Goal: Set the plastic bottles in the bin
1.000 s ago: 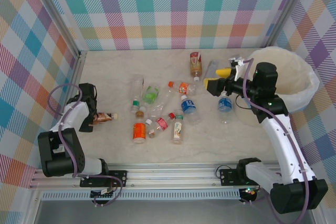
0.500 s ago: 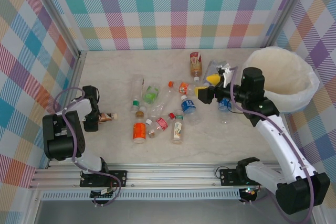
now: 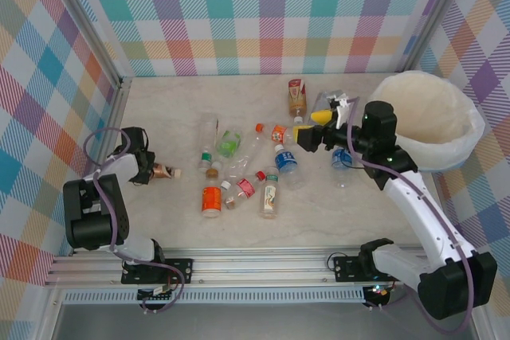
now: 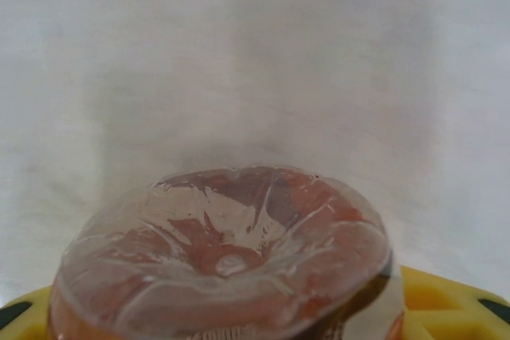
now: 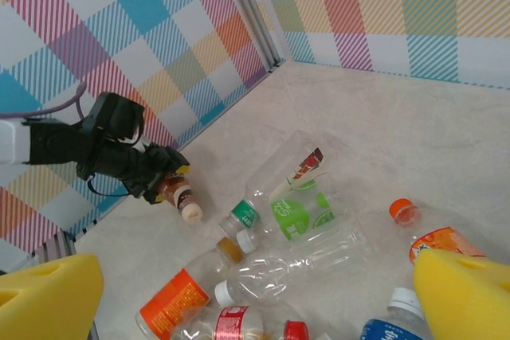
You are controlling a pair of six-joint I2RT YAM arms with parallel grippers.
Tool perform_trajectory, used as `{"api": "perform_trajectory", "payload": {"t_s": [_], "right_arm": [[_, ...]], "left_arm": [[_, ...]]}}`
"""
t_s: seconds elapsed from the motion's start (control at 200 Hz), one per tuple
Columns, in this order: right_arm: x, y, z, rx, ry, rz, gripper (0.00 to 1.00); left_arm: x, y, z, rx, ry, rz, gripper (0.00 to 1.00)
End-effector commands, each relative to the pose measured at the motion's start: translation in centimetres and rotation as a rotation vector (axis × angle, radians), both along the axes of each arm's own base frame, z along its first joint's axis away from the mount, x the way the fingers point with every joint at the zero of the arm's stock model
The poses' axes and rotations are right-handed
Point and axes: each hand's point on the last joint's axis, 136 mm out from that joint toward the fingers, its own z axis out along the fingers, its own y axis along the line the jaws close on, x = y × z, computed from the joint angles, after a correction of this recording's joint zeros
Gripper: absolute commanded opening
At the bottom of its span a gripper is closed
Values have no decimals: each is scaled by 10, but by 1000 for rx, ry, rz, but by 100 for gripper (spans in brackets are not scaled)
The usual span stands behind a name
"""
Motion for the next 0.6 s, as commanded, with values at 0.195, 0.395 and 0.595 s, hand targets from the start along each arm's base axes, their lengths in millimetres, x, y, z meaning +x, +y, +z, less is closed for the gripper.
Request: {"api": "perform_trajectory", "payload": {"t_s": [0.195, 0.395, 0.595], "right_arm": [[38, 32, -34, 142, 174, -141, 100], [34, 79, -69, 141, 279, -73, 100], [13, 129, -80, 150, 322, 80, 100]], "left_arm": [[57, -108, 145, -28, -448, -562, 52], [56, -181, 193, -42, -642, -780, 54], [52, -246, 230, -56, -864, -906, 54]]}}
